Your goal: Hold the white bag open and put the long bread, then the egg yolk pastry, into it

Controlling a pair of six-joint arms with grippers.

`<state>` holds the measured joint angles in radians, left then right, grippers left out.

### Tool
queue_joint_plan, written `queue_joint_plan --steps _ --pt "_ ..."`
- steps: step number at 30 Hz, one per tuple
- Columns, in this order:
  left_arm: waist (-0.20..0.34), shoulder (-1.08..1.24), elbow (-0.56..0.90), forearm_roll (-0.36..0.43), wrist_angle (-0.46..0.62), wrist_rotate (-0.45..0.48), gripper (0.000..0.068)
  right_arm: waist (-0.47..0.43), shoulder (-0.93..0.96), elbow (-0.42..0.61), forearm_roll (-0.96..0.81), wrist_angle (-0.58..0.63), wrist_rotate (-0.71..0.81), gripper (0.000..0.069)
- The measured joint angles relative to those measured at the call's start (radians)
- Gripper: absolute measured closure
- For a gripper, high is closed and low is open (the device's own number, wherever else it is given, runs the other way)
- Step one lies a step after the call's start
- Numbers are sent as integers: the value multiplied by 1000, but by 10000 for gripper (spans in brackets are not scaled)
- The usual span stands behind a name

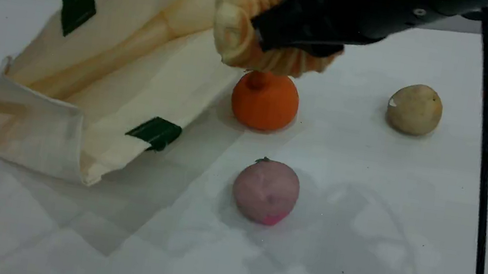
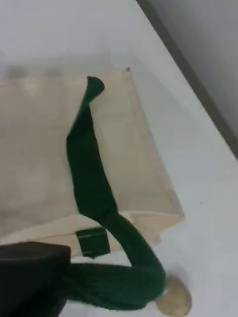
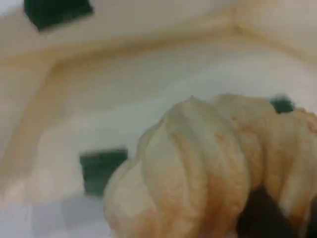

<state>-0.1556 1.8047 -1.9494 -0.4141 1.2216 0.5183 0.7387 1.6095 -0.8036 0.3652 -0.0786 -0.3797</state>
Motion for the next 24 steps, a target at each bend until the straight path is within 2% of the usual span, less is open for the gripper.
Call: queue_joint_plan --steps 6,11,20,24 --pt "1 0 0 2 -1 -4 598 -1 33 -2 -2 -106 0 594" --pt "1 0 0 -3 -1 -3 598 -1 112 -2 -10 -141 0 595" --pt "1 -2 0 -8 -1 -4 598 80 192 -9 -34 -285 0 598" --pt "1 -2 0 -8 -1 -4 598 83 229 -52 -53 -294 5 598"
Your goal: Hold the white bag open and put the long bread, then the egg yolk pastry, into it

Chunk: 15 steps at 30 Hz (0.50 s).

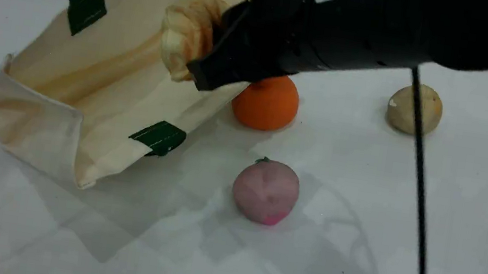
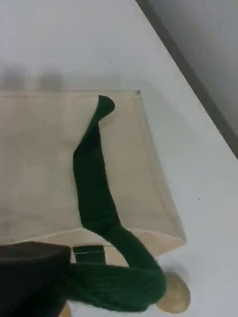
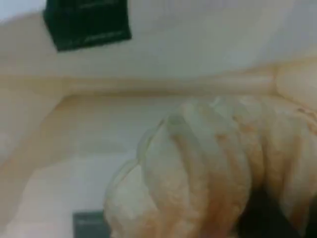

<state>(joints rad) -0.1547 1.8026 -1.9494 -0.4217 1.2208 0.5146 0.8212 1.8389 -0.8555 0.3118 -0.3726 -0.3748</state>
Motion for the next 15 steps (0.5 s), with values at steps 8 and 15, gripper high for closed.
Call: queue_joint_plan --steps 8,15 --pt "0 0 0 0 0 0 598 0 99 -117 -2 34 0 598" --pt "0 0 0 -1 0 0 598 0 186 -232 -6 68 5 599"
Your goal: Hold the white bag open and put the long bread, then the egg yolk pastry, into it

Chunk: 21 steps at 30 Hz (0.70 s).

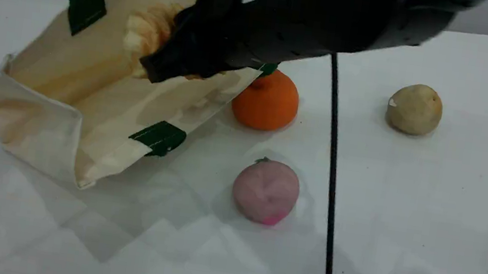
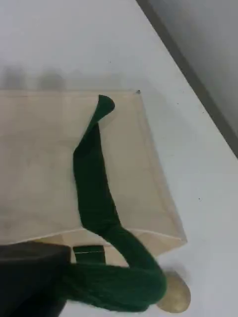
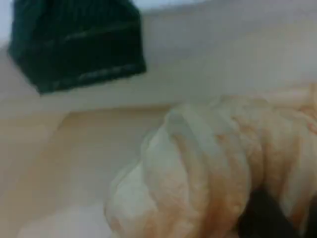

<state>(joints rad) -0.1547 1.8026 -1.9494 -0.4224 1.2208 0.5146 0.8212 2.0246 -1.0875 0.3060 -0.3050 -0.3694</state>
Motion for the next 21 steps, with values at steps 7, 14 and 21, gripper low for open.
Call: queue_joint_plan --steps 7,14,21 --pt "-13 0 0 -51 1 73 598 0 43 -39 -64 -21 -2 601" --pt "-52 0 0 -46 0 114 598 -1 71 -39 -74 -63 -2 601" --pt "-57 0 0 -45 0 109 598 -1 89 -38 -65 -70 4 599"
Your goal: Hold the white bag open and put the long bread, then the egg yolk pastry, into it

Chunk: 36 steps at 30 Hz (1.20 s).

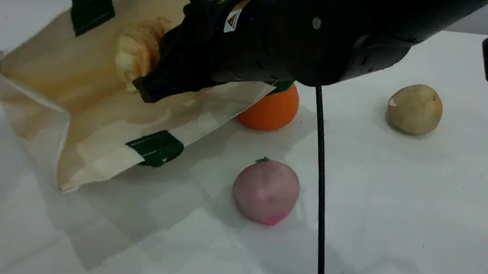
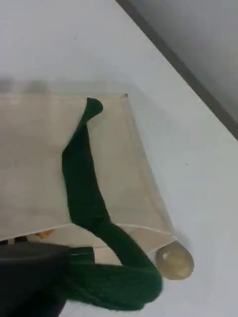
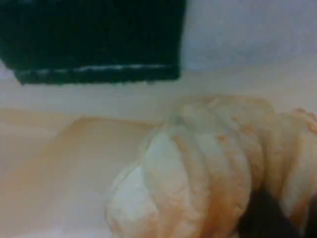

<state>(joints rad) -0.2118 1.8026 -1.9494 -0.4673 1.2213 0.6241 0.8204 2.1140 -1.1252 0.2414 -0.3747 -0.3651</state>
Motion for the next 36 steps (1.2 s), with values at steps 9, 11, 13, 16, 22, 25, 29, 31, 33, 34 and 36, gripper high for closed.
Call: queue_joint_plan --steps 9,11,13,16,22,25,29,31,33,34,36 --pt "0 0 0 0 0 0 598 0 0 0 23 1 42 331" --pt "0 0 0 0 0 0 598 -1 -7 0 31 11 42 255" --pt "0 0 0 0 0 0 598 -2 -26 0 51 38 42 190" --pt "0 0 0 17 -1 0 598 -3 -71 0 55 81 42 146" --pt "0 0 0 57 1 -11 598 -11 -192 0 51 209 5 130" --pt "0 0 0 57 0 -11 598 -29 -248 1 52 290 5 130" --pt "0 0 0 54 1 -11 598 -79 -308 1 51 410 4 129" --pt "0 0 0 52 1 -11 598 -115 -332 1 51 463 21 127" --pt "0 0 0 49 1 -11 598 -164 -346 1 51 519 46 127" --pt "0 0 0 49 1 -11 598 -186 -349 1 51 541 55 127" --pt "0 0 0 48 1 -11 598 -244 -349 1 51 578 81 127"
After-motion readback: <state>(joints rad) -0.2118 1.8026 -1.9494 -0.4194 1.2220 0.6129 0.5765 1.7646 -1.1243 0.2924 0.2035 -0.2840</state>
